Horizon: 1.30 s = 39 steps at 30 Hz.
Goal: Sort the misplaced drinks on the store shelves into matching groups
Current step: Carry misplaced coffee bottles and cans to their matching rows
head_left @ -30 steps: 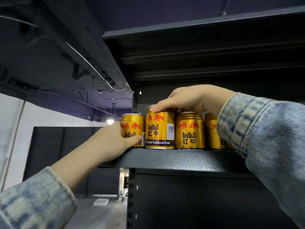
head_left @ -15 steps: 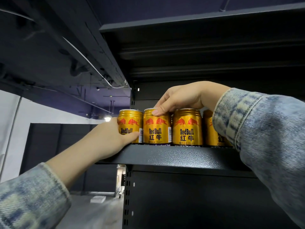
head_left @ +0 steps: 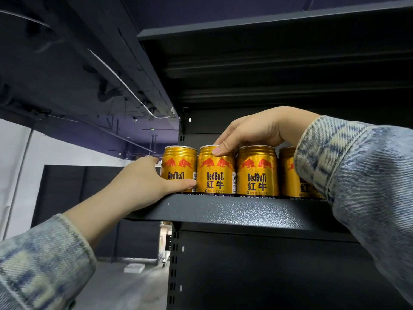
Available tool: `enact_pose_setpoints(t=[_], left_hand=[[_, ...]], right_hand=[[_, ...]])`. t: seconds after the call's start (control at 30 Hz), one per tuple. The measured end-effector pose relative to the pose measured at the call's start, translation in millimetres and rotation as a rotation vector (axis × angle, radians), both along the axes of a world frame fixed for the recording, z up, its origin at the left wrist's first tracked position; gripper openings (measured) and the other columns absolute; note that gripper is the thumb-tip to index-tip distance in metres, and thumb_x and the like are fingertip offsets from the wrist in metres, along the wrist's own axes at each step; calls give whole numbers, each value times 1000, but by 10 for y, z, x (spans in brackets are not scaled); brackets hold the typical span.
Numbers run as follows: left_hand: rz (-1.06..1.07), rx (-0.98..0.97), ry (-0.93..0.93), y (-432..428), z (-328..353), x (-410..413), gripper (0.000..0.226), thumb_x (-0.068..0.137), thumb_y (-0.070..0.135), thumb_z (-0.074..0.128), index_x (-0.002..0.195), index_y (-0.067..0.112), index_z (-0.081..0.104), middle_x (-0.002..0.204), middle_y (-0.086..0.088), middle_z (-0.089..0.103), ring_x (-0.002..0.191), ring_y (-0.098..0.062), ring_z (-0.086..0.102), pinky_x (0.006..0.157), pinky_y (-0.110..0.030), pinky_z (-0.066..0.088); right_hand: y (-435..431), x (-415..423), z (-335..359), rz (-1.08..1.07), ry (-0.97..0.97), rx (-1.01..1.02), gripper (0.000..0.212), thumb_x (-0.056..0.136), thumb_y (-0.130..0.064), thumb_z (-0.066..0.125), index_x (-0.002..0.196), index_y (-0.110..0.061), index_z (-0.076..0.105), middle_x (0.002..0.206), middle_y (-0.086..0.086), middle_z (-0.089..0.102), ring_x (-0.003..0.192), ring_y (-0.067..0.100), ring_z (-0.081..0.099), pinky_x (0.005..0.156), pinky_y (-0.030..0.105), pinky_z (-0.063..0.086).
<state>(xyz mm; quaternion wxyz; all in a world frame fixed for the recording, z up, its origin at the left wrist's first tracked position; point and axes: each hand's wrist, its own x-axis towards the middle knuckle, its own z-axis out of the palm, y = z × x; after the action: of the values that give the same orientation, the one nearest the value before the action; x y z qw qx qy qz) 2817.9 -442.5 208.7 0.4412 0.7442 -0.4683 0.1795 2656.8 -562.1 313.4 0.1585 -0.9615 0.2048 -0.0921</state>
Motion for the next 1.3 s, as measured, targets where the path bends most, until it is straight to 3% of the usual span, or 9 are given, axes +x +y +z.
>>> enact_pose_setpoints(t=[0.07, 0.23, 0.47, 0.67, 0.77, 0.83, 0.93, 1.07, 1.3], left_hand=[[16, -26, -8, 11, -22, -25, 46, 53, 67, 71, 79, 30, 61, 84, 11, 64, 85, -11, 60, 78, -29, 47], [12, -18, -39, 28, -55, -24, 42, 60, 67, 67, 81, 31, 73, 81, 5, 73, 82, -11, 65, 83, -37, 52], [-40, 51, -79, 63, -58, 26, 43, 67, 66, 60, 91, 33, 71, 89, 7, 73, 86, -9, 65, 88, -37, 50], [-12, 42, -144, 87, -126, -42, 54, 71, 68, 51, 111, 33, 59, 110, 6, 67, 99, -12, 61, 86, -30, 46], [128, -44, -218, 45, -143, -145, 82, 78, 64, 43, 144, 18, 29, 131, -7, 56, 110, -21, 53, 82, -29, 38], [166, -120, -292, -13, -140, -225, 90, 79, 66, 37, 149, 13, 15, 132, -11, 52, 115, -23, 49, 89, -32, 38], [191, -137, -357, -97, -111, -284, 106, 66, 77, 20, 146, 8, 19, 131, -15, 49, 129, -28, 37, 104, -44, 35], [272, -65, -423, -165, -67, -374, 112, 56, 81, 10, 149, 18, 11, 155, -2, 21, 145, -22, 4, 113, -49, 15], [205, -52, -407, -143, -77, -439, 94, 57, 79, 18, 141, 37, 29, 154, -2, 20, 145, -23, 2, 112, -54, 11]], right_hand=[[4, 0, 0, 2, 11, 2, 64, 74, -36, 60, 130, -4, 55, 115, 16, 65, 92, 29, 64, 69, 33, 58], [17, -13, -6, -15, 2, -38, 49, 89, -33, 55, 130, -6, 55, 121, 16, 65, 101, 32, 64, 74, 36, 57], [44, -82, -62, -62, -67, -149, 47, 85, -43, 60, 124, -17, 61, 108, 5, 70, 85, 23, 71, 68, 32, 60], [92, -270, -59, -135, -119, -405, 59, 84, -56, 52, 134, -26, 51, 121, -4, 59, 110, 20, 58, 93, 46, 51], [116, -419, -59, -280, -77, -525, 82, 63, -73, 46, 131, -27, 54, 117, -5, 58, 112, 19, 54, 99, 47, 46], [111, -466, -99, -334, -65, -518, 87, 56, -76, 45, 126, -26, 58, 111, -3, 62, 107, 21, 58, 99, 45, 46], [51, -479, -148, -349, -119, -520, 73, 70, -73, 49, 121, -23, 62, 107, -2, 66, 97, 20, 63, 92, 38, 50], [-3, -495, -184, -351, -163, -474, 69, 73, -70, 52, 119, -20, 63, 105, 1, 67, 93, 21, 65, 87, 37, 53], [15, -508, -208, -372, -156, -517, 70, 75, -71, 50, 120, -18, 63, 109, 3, 68, 97, 23, 65, 89, 37, 52]])
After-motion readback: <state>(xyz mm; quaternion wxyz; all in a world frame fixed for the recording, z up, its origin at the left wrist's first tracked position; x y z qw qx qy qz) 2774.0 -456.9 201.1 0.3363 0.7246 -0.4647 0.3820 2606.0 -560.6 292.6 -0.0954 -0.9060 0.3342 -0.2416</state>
